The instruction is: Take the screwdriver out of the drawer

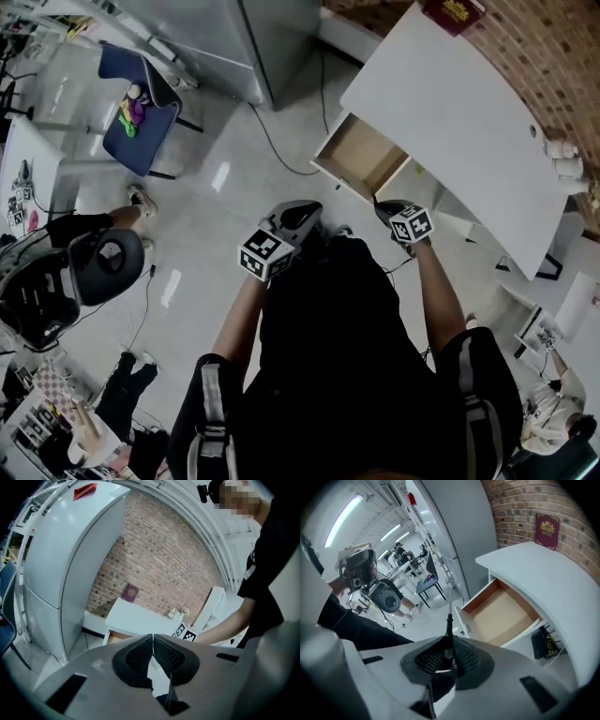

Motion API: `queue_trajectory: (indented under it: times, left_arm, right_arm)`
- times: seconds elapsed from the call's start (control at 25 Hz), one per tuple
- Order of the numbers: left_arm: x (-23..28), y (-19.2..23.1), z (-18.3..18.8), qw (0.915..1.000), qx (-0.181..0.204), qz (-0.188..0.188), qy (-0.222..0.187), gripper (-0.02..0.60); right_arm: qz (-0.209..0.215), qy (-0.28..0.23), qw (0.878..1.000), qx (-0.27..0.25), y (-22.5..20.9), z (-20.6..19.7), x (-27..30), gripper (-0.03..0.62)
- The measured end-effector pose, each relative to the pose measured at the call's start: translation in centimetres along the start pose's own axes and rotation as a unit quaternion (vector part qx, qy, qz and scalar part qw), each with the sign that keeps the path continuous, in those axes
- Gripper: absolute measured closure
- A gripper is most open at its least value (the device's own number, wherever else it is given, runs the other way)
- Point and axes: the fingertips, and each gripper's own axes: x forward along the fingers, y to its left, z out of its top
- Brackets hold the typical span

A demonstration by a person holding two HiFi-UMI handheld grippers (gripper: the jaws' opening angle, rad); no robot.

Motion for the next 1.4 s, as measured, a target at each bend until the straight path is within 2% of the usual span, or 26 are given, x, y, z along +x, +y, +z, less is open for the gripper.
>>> queue_trajectory:
  times: [0.2, 0.48, 1.0, 1.16, 1.4]
  left_arm:
    - [-0.1, -1.8, -0.1, 0.9999, 0.011, -0.010, 0.003, 0.565]
    - [-0.7, -6.2, -1.6, 0.9999, 0.013, -0.008, 0.006, 0.565]
    - [-3.0, -15.4, -5.0, 0.9988, 0.045, -0.018, 0.008, 0.565]
    - [-3.8, -17.2, -6.2, 0.9984, 0.053, -0.016, 0.010, 0.565]
    - [-4.6, -19.3, -7.3, 0.9959, 0.086, -0.011, 0.028, 0.565]
  right_arm:
    - [0.014, -0.083, 0.996, 0.010, 2.9, -0.2, -2.7, 0.484]
    - [0.007, -0.159, 0.987, 0.008, 6.1, -1.1, -7.4, 0.482]
    - [-0.005, -0.263, 0.965, -0.023, 13.0, -4.8, -14.2, 0.482]
    - [-0.008, -0.286, 0.958, -0.033, 14.6, -6.0, -15.9, 0.482]
    - [-0.011, -0.326, 0.944, -0.038, 16.4, -7.1, -16.6, 0.482]
